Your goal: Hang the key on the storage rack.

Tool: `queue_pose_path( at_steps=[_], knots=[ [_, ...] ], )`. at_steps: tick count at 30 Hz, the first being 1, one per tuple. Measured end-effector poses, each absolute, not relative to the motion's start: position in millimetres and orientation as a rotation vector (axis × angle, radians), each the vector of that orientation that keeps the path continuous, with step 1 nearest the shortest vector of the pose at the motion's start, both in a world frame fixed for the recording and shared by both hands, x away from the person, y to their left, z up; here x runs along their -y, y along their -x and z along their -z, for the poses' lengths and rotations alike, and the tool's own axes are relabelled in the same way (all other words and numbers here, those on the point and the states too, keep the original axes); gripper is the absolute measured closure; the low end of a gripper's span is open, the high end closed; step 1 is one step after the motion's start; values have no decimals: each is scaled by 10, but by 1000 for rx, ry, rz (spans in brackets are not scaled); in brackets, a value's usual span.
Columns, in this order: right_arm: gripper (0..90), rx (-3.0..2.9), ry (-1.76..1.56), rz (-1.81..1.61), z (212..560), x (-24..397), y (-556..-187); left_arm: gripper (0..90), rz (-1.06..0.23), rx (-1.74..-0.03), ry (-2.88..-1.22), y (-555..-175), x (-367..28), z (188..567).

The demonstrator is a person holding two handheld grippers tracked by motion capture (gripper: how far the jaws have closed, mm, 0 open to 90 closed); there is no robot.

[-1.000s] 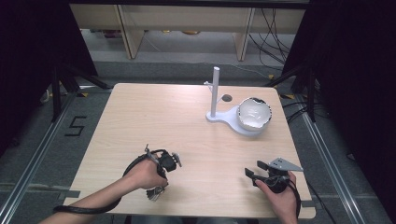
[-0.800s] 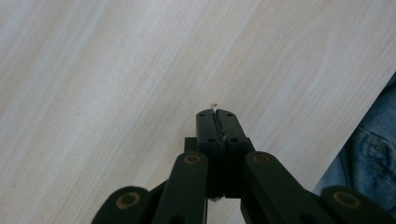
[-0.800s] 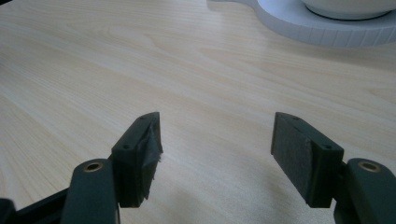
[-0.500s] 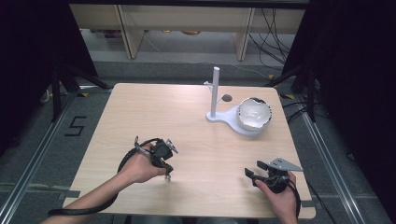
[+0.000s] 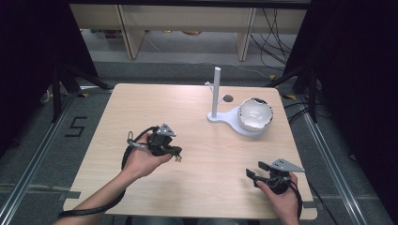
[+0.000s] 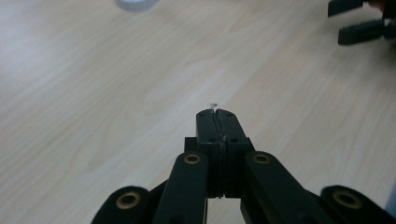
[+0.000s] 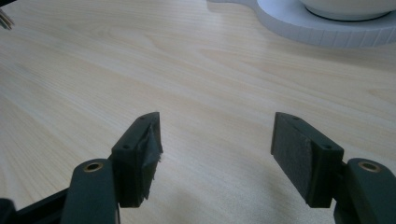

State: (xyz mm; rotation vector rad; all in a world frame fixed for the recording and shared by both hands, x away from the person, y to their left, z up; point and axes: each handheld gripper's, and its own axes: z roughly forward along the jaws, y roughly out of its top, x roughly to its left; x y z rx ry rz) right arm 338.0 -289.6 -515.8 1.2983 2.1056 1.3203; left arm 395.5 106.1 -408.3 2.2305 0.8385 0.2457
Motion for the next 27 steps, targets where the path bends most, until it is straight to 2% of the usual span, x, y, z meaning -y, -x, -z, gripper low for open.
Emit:
queue_pose_path(
  at_steps=[3,4,8,10,18,19,27],
  knots=[
    [344,-2111,-1303,-1304,5147,2903,-3371,887,-269,-839,-2194,-3973,-1062,4075],
    [343,-2112,-1303,-1304,5147,2905,-3370,887,-326,-812,-2175,-4002,-1071,4071],
    [343,-2106,-1327,-1306,5146,2894,-3355,887,-362,-807,-2141,-4036,-1072,4069],
    [343,-2092,-1368,-1325,5136,2886,-3331,887,-427,-779,-2119,-4070,-1062,4054],
    [343,-2101,-1352,-1321,5136,2892,-3336,888,-484,-789,-2017,-4186,-1019,4003],
    [343,-2090,-1342,-1343,5150,2884,-3346,888,-495,-806,-1966,-4247,-977,3992],
    [344,-2107,-1290,-1294,5146,2893,-3362,888,-589,-809,-1895,-4439,-878,3874]
  ],
)
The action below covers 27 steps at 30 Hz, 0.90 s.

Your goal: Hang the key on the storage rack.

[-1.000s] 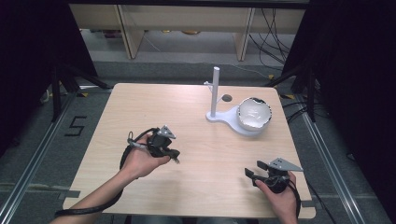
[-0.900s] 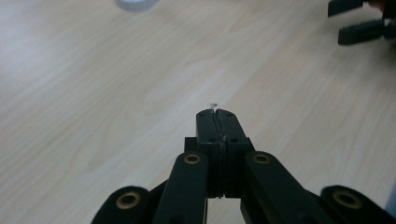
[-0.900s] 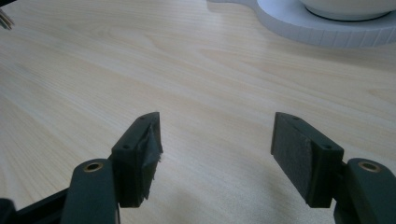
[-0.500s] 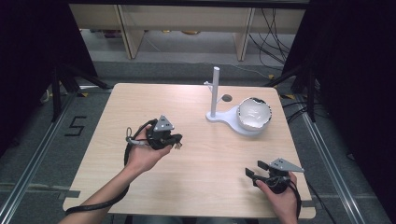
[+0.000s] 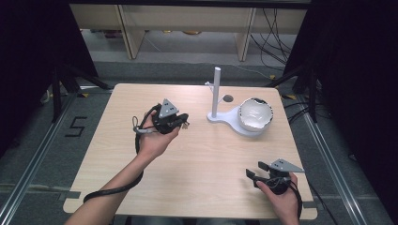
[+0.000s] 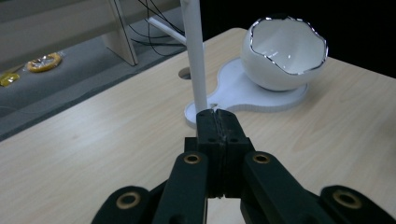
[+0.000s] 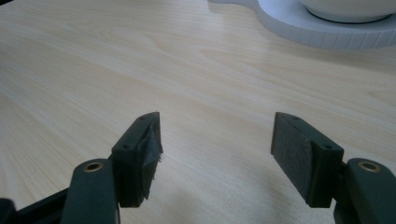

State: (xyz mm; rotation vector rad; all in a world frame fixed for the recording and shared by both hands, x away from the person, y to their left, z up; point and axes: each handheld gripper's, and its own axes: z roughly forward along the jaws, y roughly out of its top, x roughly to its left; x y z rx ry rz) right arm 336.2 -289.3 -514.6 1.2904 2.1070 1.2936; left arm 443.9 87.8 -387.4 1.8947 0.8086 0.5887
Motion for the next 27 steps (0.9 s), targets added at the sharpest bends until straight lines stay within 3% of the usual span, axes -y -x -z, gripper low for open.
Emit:
queue_pose_path(
  at_steps=[27],
  knots=[
    [344,-2104,-1274,-1290,5150,2915,-3370,888,-672,-913,-1715,-5180,-443,3668]
  ],
)
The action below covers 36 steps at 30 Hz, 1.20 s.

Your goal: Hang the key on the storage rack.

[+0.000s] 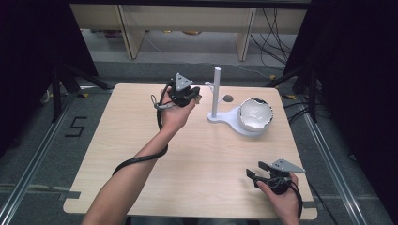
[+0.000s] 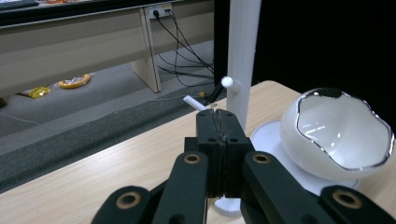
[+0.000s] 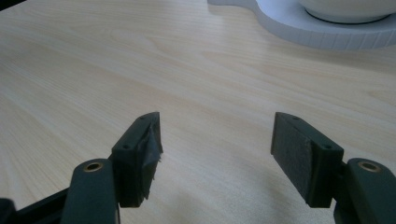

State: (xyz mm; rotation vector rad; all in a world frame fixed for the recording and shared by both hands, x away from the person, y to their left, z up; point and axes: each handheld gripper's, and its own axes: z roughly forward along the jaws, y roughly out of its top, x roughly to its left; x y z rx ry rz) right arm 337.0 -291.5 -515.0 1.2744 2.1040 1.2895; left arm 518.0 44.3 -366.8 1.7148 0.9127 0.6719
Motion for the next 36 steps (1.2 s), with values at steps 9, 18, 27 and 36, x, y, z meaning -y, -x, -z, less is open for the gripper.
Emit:
queue_pose_path(
  at_steps=[9,18,27,36],
  knots=[
    [344,-2097,-1323,-1308,5153,2885,-3352,888,-677,-927,-1669,-5304,-368,3599],
    [343,-2093,-1323,-1320,5156,2883,-3353,888,-700,-900,-1654,-5330,-269,3512],
    [343,-2080,-1292,-1322,5165,2888,-3361,887,-711,-894,-1661,-5324,-214,3490],
    [343,-2114,-1304,-1327,5153,2897,-3360,887,-716,-906,-1669,-5354,-180,3489]
  ],
)
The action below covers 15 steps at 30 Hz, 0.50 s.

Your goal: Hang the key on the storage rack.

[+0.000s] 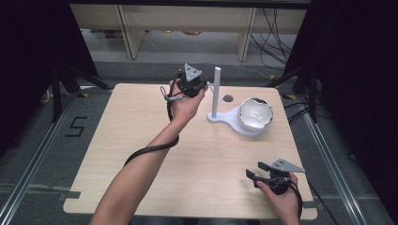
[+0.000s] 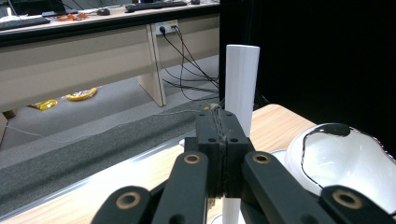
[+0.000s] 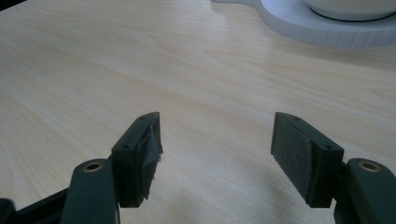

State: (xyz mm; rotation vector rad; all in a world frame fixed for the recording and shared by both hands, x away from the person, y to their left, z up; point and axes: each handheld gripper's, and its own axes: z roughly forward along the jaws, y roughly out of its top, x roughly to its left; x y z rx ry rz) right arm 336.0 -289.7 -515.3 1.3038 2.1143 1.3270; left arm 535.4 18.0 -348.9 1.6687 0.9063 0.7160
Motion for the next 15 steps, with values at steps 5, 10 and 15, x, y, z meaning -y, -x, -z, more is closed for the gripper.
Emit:
queue_pose_path(
  at_steps=[5,10,15],
  knots=[
    [343,-2123,-1291,-1321,5153,2898,-3364,887,-733,-898,-1676,-5344,-130,3472],
    [343,-2117,-1263,-1305,5151,2907,-3376,886,-761,-891,-1704,-5354,-87,3473],
    [342,-2118,-1270,-1304,5148,2906,-3369,892,-779,-872,-1725,-5353,-16,3483]
  ],
)
